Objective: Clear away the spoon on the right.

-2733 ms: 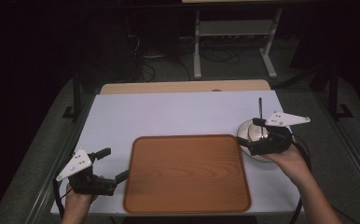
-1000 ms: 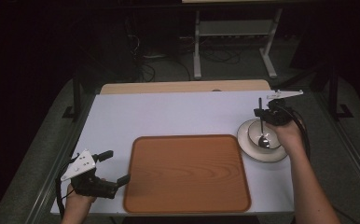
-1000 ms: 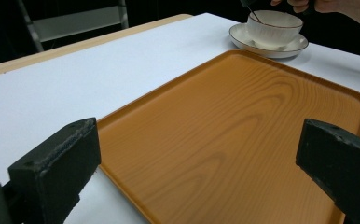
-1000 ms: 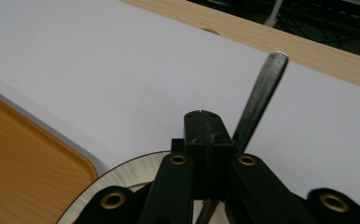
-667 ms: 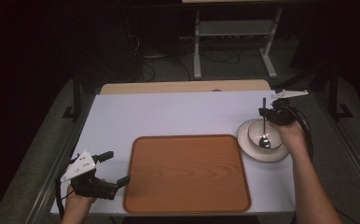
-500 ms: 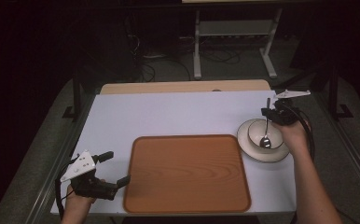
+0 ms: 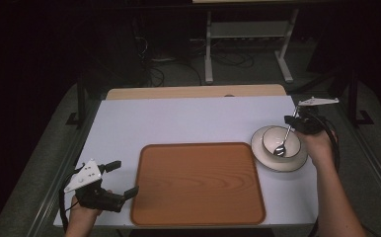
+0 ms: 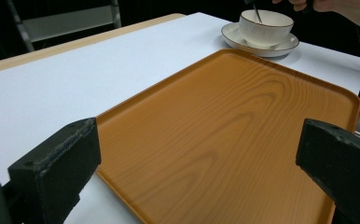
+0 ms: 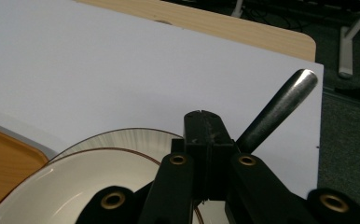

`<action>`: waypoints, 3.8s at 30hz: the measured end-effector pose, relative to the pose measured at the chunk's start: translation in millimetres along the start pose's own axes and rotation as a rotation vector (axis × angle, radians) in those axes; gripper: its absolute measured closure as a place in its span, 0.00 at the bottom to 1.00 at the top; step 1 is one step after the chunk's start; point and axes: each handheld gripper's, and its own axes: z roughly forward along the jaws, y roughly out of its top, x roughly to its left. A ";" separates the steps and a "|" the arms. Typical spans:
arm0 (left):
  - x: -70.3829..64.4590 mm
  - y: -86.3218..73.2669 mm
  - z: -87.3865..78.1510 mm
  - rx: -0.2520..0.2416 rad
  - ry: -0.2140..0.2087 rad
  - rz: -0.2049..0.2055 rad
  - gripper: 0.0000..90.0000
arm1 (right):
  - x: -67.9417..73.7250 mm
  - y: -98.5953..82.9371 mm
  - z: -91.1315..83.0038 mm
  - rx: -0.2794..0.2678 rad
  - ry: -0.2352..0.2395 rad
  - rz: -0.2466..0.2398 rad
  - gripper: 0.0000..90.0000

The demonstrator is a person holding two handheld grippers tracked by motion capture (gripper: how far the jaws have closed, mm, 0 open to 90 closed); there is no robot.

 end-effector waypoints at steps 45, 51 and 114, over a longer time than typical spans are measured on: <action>-1.5 0.7 -1.3 -0.008 -0.017 0.008 0.00 | -12.0 -31.4 -41.0 0.055 -0.073 0.012 1.00; -1.0 0.7 -1.4 -0.009 -0.016 0.008 0.00 | -3.2 -26.2 -55.4 -0.035 -0.027 0.022 0.76; -2.2 1.3 -0.9 -0.008 -0.015 0.010 0.00 | 11.4 -44.0 -50.1 -0.113 -0.028 0.093 0.86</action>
